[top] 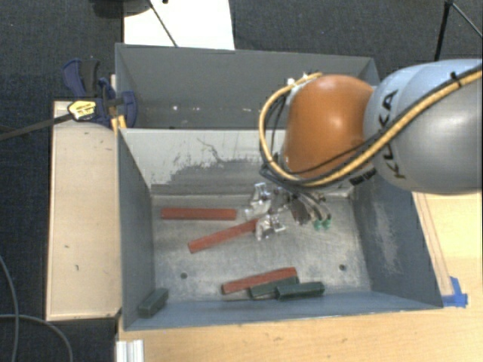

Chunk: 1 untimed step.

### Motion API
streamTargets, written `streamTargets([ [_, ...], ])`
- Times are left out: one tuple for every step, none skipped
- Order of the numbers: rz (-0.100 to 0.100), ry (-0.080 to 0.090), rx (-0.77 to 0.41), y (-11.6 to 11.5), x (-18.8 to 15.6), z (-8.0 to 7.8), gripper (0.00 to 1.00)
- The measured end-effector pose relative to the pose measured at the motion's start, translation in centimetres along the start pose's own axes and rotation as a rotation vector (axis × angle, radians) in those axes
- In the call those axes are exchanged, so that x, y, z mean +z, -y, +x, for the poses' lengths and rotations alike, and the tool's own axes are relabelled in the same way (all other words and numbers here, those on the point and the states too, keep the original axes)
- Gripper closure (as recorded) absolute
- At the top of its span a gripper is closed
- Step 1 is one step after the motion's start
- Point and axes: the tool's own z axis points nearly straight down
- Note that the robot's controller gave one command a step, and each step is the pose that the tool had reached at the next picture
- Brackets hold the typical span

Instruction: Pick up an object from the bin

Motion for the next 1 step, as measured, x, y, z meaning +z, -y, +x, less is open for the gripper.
streamTargets([
  [0.001,0.002,-0.086,5.19,-21.42,-1.30,1.00],
])
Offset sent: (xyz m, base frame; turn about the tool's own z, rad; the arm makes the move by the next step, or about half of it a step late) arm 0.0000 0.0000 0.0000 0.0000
